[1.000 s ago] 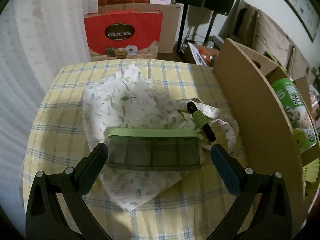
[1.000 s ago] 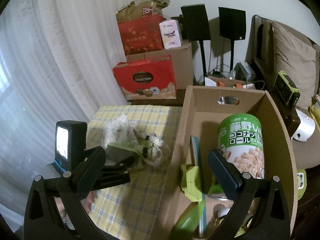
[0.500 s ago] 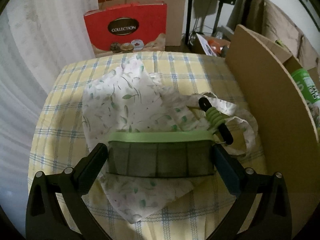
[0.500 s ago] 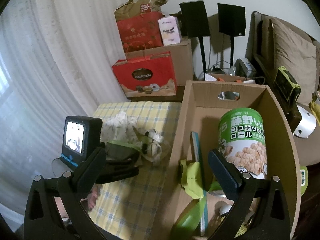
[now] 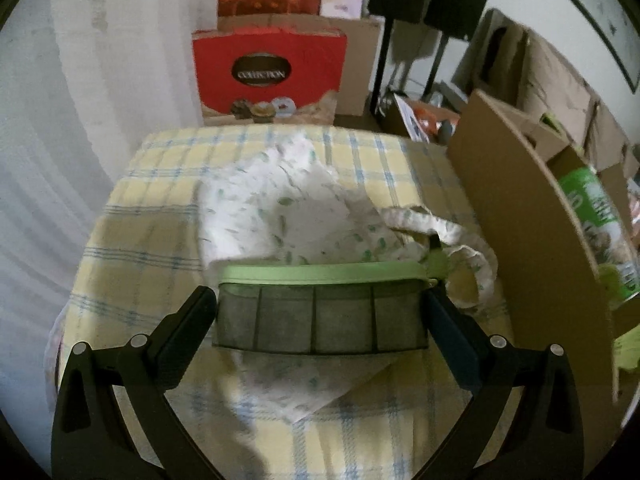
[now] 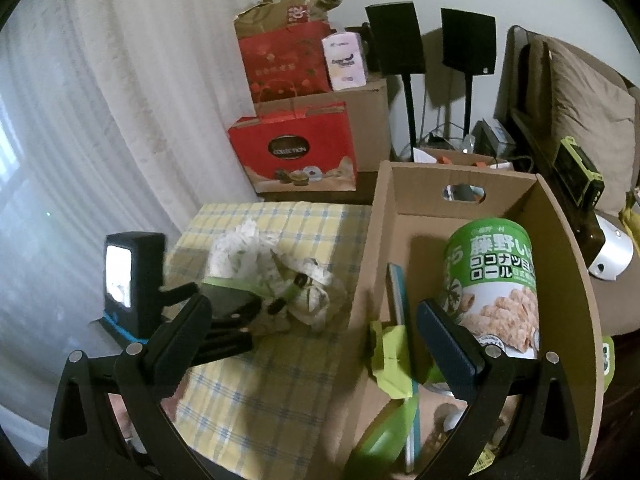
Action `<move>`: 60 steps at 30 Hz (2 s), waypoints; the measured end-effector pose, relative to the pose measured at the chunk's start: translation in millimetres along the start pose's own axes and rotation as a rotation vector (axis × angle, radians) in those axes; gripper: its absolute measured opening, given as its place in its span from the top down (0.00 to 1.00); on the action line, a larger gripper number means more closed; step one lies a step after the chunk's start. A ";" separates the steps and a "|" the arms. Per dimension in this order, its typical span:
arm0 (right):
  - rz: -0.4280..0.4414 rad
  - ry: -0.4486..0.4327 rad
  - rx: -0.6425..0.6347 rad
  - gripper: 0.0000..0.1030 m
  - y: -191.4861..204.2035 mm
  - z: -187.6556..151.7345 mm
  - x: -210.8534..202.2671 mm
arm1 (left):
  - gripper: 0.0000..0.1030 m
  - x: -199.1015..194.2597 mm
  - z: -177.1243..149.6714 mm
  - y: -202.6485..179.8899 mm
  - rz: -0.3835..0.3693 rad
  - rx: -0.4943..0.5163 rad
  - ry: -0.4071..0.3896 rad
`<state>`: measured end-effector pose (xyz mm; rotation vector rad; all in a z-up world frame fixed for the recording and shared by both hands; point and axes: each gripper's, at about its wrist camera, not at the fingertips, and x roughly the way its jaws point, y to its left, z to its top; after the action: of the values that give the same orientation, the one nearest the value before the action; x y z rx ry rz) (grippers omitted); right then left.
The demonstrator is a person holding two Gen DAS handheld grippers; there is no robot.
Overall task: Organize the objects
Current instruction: 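Close the left gripper on the green-lidded grey case and lift it, then move the right tool down onto the white leaf-print cloth while the left holds the case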
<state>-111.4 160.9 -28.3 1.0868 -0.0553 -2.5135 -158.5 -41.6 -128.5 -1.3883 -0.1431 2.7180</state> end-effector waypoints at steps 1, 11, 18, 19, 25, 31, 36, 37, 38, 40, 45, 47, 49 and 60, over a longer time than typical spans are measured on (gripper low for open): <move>0.000 0.000 -0.004 0.00 1.4 0.7 0.5 | 0.01 -5.1 1.2 3.1 -0.005 -0.007 -0.008; 0.034 0.027 -0.031 0.00 18.5 11.0 19.6 | 0.01 -67.8 11.8 38.6 -0.044 -0.091 -0.113; 0.029 0.073 -0.057 0.00 35.7 18.4 51.6 | 0.01 -95.4 0.8 66.9 -0.044 -0.155 -0.149; 0.028 0.079 -0.064 0.00 39.8 19.4 55.8 | 0.01 -98.8 -0.4 70.2 -0.046 -0.165 -0.155; 0.040 0.095 -0.071 0.00 61.6 28.8 81.9 | 0.01 -121.1 -5.5 91.9 -0.037 -0.210 -0.199; -0.005 0.195 -0.055 0.01 69.0 33.7 139.7 | 0.00 -132.6 -11.1 105.2 -0.027 -0.236 -0.216; -0.027 0.252 -0.042 0.16 68.0 31.0 171.9 | 0.01 -133.4 -13.7 109.0 -0.025 -0.236 -0.219; -0.035 0.262 -0.039 0.21 66.6 30.3 176.7 | 0.00 -132.8 -13.9 109.0 -0.026 -0.236 -0.219; -0.046 0.273 -0.036 0.23 64.6 29.2 182.0 | 0.01 -132.9 -14.2 109.0 -0.026 -0.236 -0.218; -0.055 0.286 -0.029 0.23 61.2 27.5 188.8 | 0.00 -131.5 -13.8 109.5 -0.028 -0.232 -0.218; -0.063 0.316 -0.025 0.25 58.7 23.4 203.6 | 0.00 -125.0 -14.3 110.3 -0.039 -0.229 -0.203; -0.049 0.333 -0.031 0.29 60.4 19.8 209.5 | 0.00 -120.9 -13.8 110.6 -0.038 -0.231 -0.197; -0.050 0.344 -0.047 0.33 63.3 15.9 214.3 | 0.00 -117.5 -14.8 111.1 -0.044 -0.237 -0.189; 0.018 0.333 -0.068 0.88 77.7 4.8 212.7 | 0.01 -107.0 -15.0 109.8 -0.043 -0.248 -0.161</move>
<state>-219.5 9.1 -157.1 1.4507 0.1121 -2.2678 -87.6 -162.6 -64.8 -1.1984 -0.5304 2.8515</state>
